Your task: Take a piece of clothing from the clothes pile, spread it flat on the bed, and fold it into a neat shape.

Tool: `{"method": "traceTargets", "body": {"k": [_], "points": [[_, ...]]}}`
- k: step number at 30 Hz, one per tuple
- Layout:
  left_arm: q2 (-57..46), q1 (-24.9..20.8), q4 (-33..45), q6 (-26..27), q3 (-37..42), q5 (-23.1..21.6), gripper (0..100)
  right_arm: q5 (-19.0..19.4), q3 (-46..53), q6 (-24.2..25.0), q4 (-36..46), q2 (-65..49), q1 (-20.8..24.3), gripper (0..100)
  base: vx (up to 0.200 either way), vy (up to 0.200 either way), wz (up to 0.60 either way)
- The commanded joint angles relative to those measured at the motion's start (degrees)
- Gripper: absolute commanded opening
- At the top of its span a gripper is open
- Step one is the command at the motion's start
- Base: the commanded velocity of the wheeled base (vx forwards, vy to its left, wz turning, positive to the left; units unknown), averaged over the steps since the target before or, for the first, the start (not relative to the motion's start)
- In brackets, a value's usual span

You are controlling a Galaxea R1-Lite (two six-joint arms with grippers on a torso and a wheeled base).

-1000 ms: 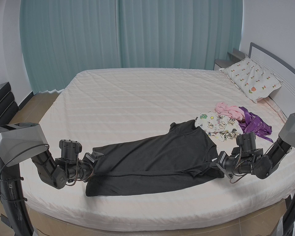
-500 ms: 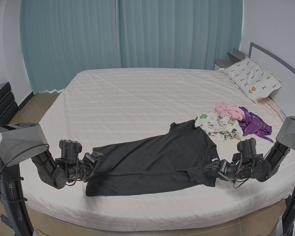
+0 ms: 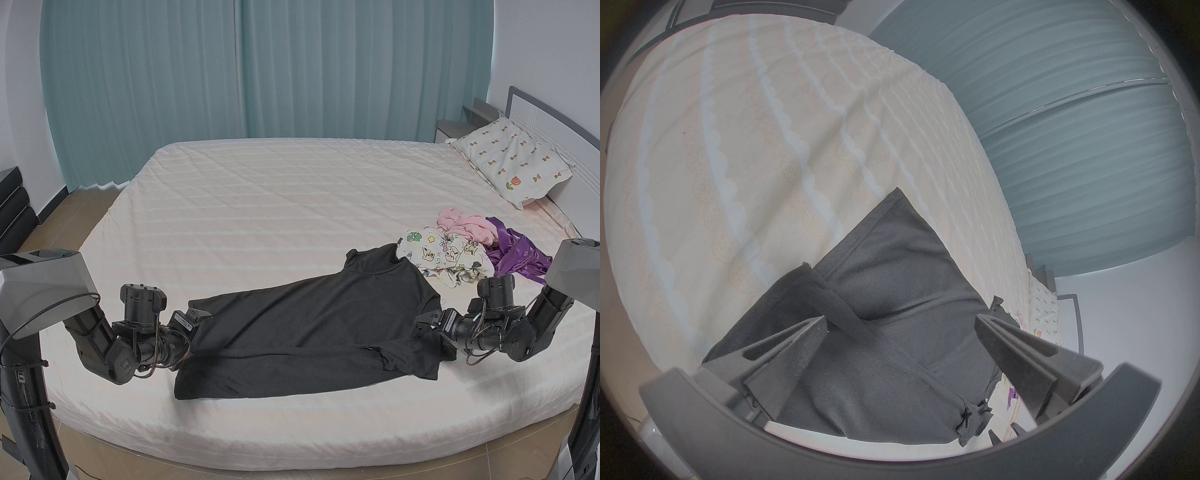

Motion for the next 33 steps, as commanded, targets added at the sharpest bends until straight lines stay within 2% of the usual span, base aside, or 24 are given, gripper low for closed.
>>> {"method": "traceTargets", "body": {"k": [1, 9, 20, 21, 33], "points": [[0.0, 0.0, 0.0, 0.0, 0.1, 0.0, 100, -0.2, -4.2, -0.2, 0.3, 5.2, 0.2, 100, 0.0, 0.0, 0.0], [0.1, 0.0, 0.0, 0.0, 0.0, 0.0, 100, -0.8, -6.0, -3.2, 0.3, 7.9, -0.3, 100, 0.0, 0.0, 0.0], [0.1, 0.0, 0.0, 0.1, 0.0, 0.0, 100, -0.9, -10.4, -3.3, 0.3, 11.5, -0.5, 100, 0.0, 0.0, 0.0], [0.1, 0.0, 0.0, 0.0, 0.0, 0.0, 100, -0.9, -11.1, -3.3, 0.3, 12.1, -0.8, 0, 0.0, 0.0, 0.0], [0.1, 0.0, 0.0, 0.1, 0.0, 0.0, 100, -0.2, -13.4, -2.4, -0.9, 13.4, -3.7, 0, 0.0, 0.0, 0.0]]}}
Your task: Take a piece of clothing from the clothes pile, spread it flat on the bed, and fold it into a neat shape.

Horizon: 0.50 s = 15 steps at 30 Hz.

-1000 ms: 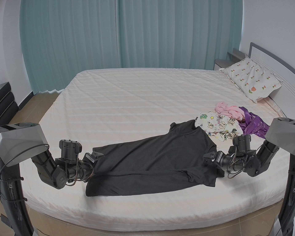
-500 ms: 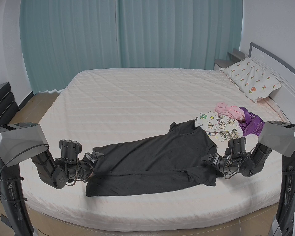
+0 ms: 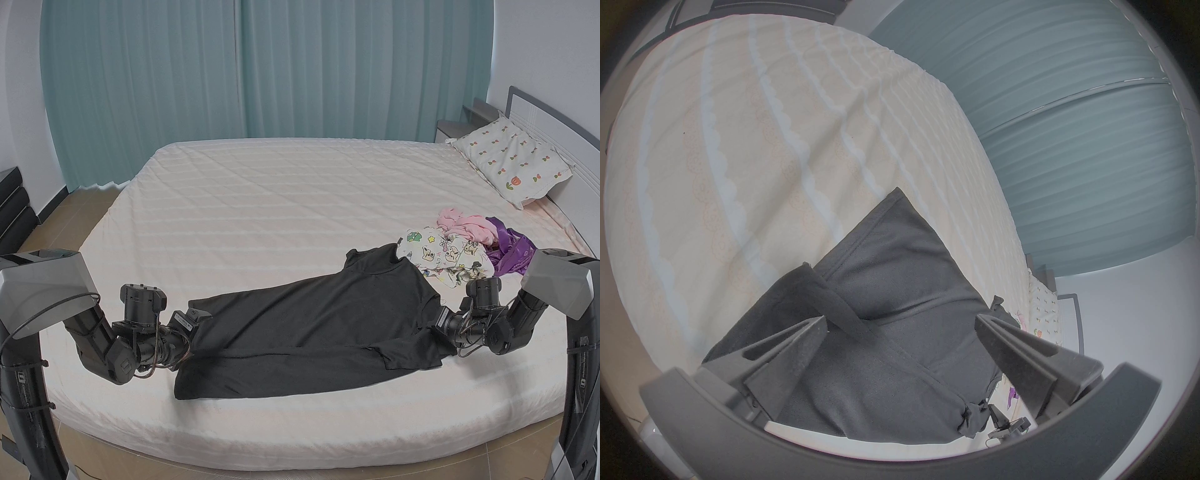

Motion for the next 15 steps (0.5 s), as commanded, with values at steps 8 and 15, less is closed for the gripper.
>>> {"method": "traceTargets", "body": {"k": [8, 15], "points": [[0.1, 0.0, 0.0, 0.0, 0.0, 0.0, 100, 0.5, -0.2, 1.5, -4.5, 1.7, -0.5, 0, 0.0, 0.0, 0.0], [0.0, 0.0, 0.0, -0.3, 0.0, 0.0, 100, 1.3, 0.2, 1.4, -6.2, 2.1, -0.5, 100, 0.0, 0.0, 0.0]]}}
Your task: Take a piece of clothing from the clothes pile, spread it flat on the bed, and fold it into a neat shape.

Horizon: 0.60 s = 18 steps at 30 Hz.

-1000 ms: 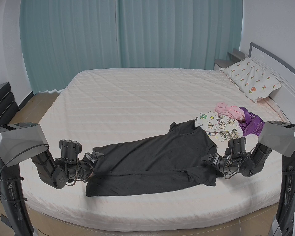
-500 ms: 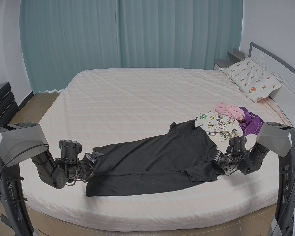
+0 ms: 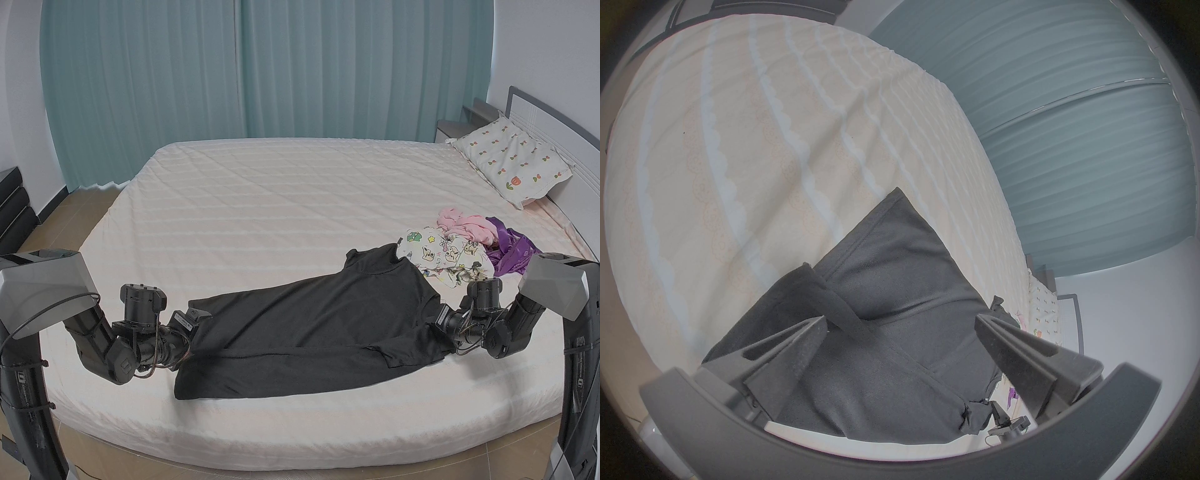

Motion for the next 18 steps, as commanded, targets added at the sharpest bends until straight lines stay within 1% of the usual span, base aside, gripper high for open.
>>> {"method": "traceTargets", "body": {"k": [1, 7, 9, 12, 14, 18], "points": [[0.0, 0.1, 0.0, -0.1, 0.0, 0.0, 100, 0.4, 0.1, 0.3, -0.1, 0.2, 0.0, 100, 0.0, 0.0, 0.0], [-0.3, 0.0, 0.0, -0.1, 0.1, 0.1, 100, 0.3, 0.6, 1.8, -3.2, -0.8, -0.9, 100, 0.0, 0.0, 0.0], [-0.4, 0.3, 0.2, -0.3, -0.5, 0.3, 100, 0.1, 1.3, 4.2, -3.8, -2.0, -1.8, 100, 0.0, 0.0, 0.0], [-0.3, 0.9, 0.1, -1.0, -0.9, 2.5, 100, 0.3, 2.9, 6.3, -3.9, -3.6, -2.0, 100, 0.0, 0.0, 0.0], [-0.5, 1.1, 0.0, -1.5, -0.9, 2.7, 100, 0.1, 3.8, 7.0, -4.0, -3.7, -2.0, 100, 0.0, 0.0, 0.0], [-0.1, 1.4, 0.0, -1.5, -0.9, 2.6, 100, 0.2, 4.8, 7.3, -4.6, -3.7, -2.0, 100, 0.2, 0.0, 0.0]]}}
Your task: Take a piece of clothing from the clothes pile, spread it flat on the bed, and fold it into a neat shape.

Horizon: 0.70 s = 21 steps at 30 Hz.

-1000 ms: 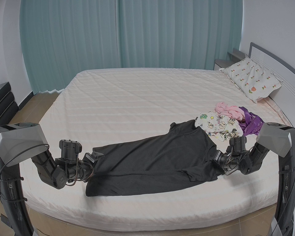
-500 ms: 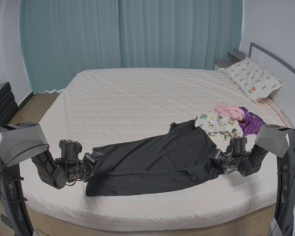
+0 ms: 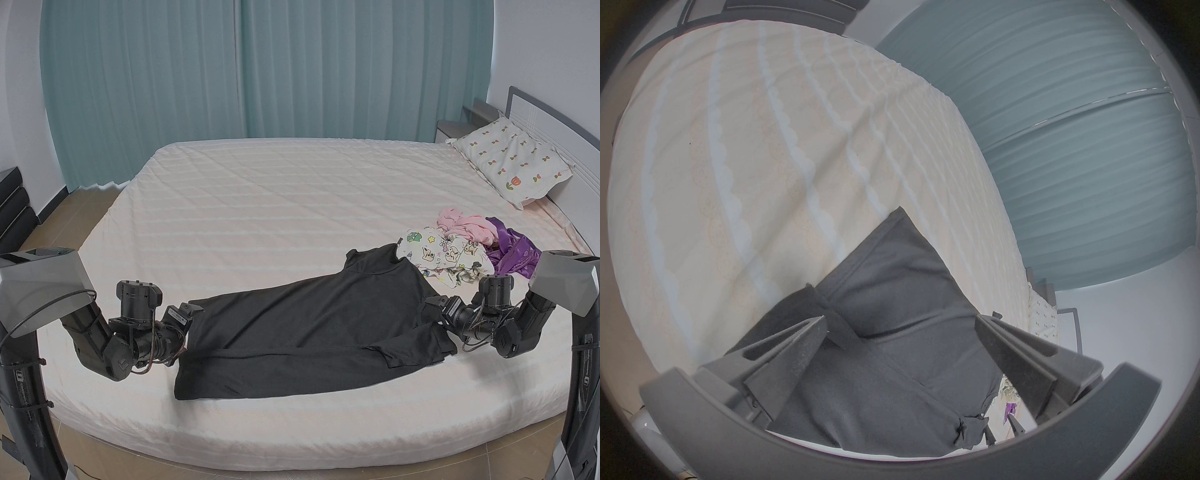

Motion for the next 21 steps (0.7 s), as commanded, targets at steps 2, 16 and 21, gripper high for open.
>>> {"method": "traceTargets", "body": {"k": [2, 16, 21], "points": [[0.2, 0.2, -0.1, -0.1, -0.1, 0.0, 100, 0.0, 1.4, 0.1, -1.2, -0.8, -0.1, 100, 0.2, 0.0, 0.0], [0.4, 0.3, -0.1, -0.2, -0.6, 0.0, 100, -0.1, 2.4, 0.1, -1.9, -0.6, 0.0, 100, 0.043, 0.0, 0.0], [0.5, 0.2, -0.1, -0.2, -0.7, 0.0, 100, -0.1, 2.9, 0.1, -1.9, -0.8, 0.5, 100, 0.0, -0.16, 0.0]]}}
